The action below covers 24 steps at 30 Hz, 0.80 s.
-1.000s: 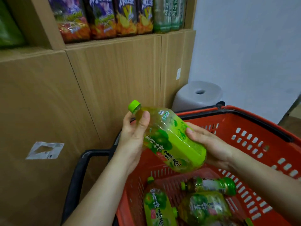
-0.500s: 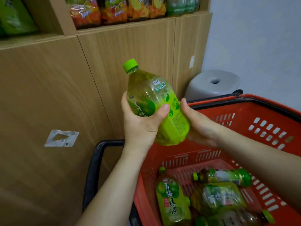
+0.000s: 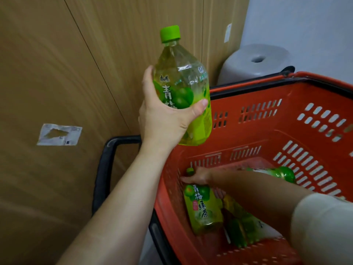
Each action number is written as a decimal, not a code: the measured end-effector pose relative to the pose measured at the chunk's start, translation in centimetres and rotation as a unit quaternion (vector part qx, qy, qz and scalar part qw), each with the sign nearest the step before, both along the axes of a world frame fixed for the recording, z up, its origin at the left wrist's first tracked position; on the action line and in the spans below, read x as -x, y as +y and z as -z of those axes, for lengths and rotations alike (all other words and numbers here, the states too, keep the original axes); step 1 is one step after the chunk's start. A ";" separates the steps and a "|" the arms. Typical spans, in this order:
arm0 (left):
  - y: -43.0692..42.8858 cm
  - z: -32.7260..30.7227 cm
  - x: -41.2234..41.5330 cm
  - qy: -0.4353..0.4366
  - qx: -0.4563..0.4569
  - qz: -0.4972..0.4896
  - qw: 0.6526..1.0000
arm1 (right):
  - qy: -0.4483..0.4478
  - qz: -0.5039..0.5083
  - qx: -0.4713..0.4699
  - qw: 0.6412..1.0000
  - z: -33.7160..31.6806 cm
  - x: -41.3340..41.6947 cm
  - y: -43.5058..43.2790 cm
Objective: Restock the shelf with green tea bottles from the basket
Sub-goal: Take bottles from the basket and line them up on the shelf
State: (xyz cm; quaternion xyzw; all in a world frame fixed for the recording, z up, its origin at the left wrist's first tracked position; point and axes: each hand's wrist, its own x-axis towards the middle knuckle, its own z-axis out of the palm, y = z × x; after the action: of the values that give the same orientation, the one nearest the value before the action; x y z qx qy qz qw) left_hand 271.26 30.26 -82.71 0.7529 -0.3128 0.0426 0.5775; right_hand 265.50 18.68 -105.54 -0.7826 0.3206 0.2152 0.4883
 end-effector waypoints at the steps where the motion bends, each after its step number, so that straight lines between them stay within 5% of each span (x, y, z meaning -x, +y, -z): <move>1: 0.0 0.0 0.0 -0.001 -0.002 0.000 1.000 | 0.002 0.019 -0.007 1.000 0.9 0.0 -0.4; 9: -0.1 -0.4 0.3 -0.008 -0.037 -0.002 0.999 | -0.018 -0.005 -0.090 0.996 -5.2 1.3 0.5; 14: 0.2 -0.6 1.0 -0.003 -0.036 -0.003 0.999 | -0.149 -0.109 0.084 0.979 -9.3 5.9 1.1; 24: 1.2 -2.8 2.2 0.010 0.051 -0.060 0.997 | -0.349 0.018 0.285 0.892 -26.6 8.8 -3.5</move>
State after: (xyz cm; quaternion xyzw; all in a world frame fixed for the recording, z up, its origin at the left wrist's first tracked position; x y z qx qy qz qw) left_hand 269.10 31.42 -79.89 0.7400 -0.2588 0.0851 0.6149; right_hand 256.71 15.14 -78.95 -0.9071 0.1908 -0.1815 0.3285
